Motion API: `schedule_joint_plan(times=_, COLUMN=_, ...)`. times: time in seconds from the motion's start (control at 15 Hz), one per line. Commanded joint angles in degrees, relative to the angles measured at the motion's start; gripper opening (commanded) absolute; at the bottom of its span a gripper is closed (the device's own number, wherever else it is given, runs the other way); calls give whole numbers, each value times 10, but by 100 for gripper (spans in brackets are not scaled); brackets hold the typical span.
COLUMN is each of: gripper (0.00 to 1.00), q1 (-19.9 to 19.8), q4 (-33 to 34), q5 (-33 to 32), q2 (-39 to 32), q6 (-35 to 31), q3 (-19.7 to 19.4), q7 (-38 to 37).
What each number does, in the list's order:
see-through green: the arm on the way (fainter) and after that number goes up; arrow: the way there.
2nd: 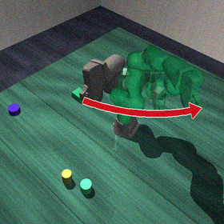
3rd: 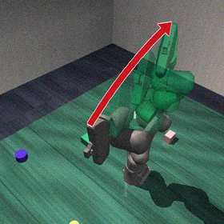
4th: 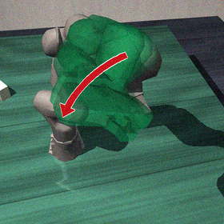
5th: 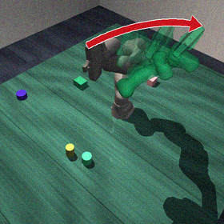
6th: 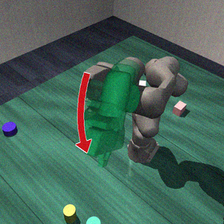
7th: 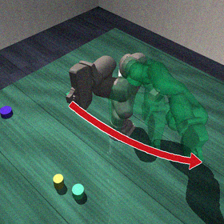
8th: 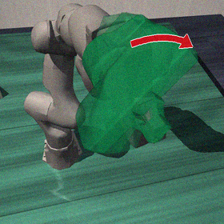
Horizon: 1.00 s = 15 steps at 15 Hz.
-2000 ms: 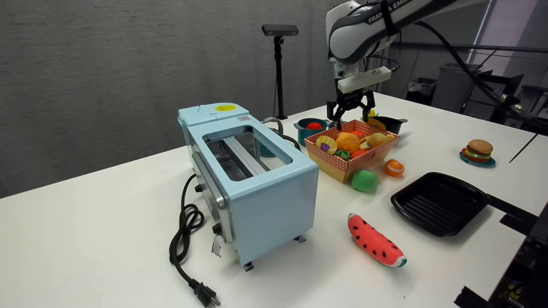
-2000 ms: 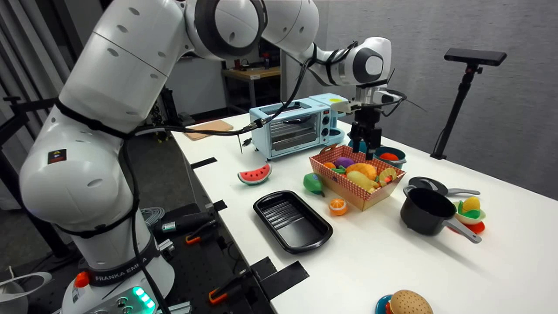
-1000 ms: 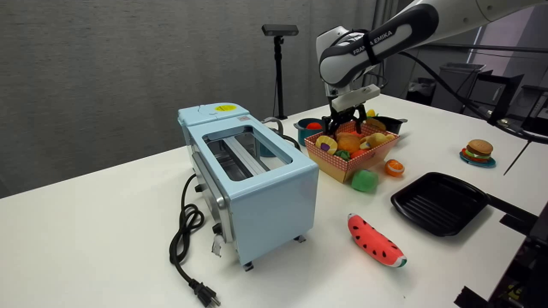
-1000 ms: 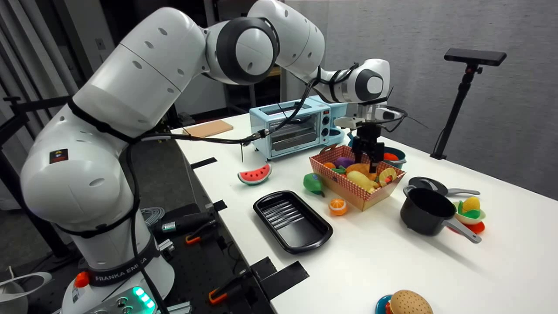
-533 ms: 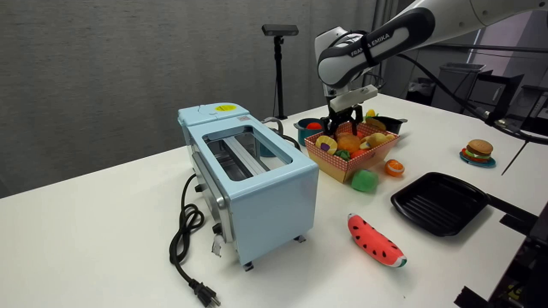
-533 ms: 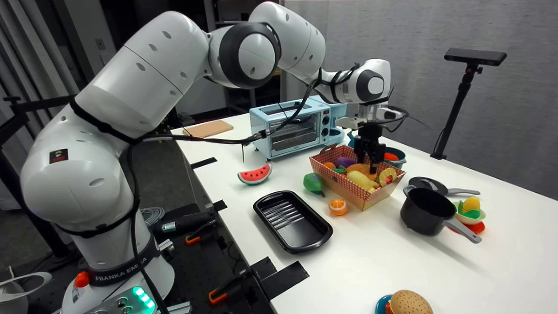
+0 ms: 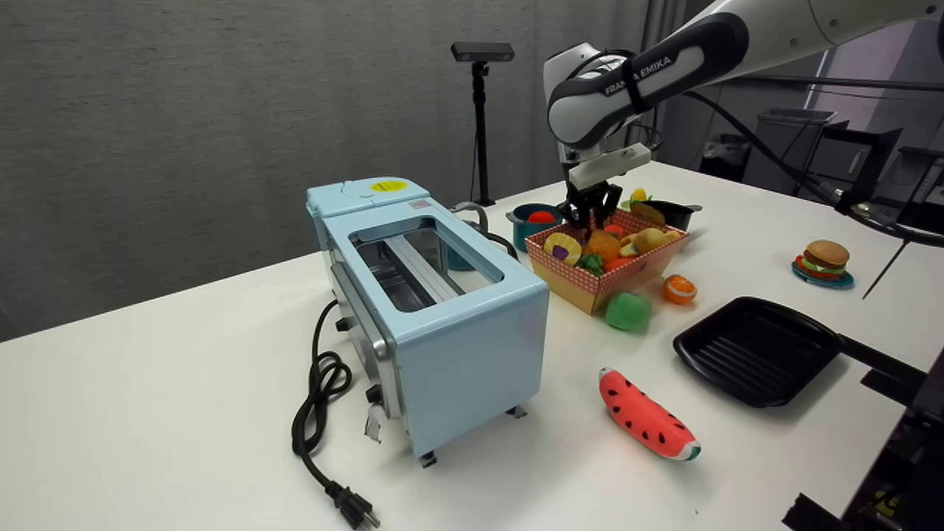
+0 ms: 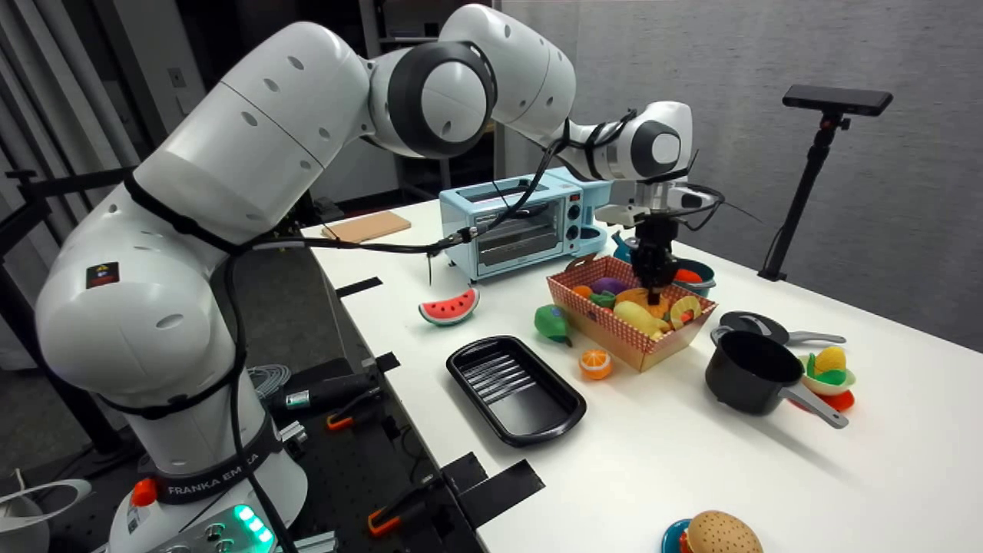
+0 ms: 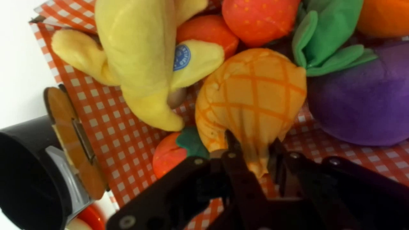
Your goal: Take the pineapple plush toy out of the box and put it in the black pot
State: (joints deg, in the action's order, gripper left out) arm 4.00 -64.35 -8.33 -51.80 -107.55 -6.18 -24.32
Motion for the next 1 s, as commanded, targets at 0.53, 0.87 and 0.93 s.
schedule_joint_plan(times=0.53, gripper=3, q1=10, q4=-35, q5=8, q2=55, q6=26, q3=-2, q7=-3)
schedule_joint_plan(times=0.87, gripper=3, q1=10, q4=-62, q5=12, q2=94, q6=23, q3=1, q7=-3)
schedule_joint_plan(times=0.93, gripper=3, q1=9, q4=-68, q5=14, q2=102, q6=23, q3=2, q7=-4)
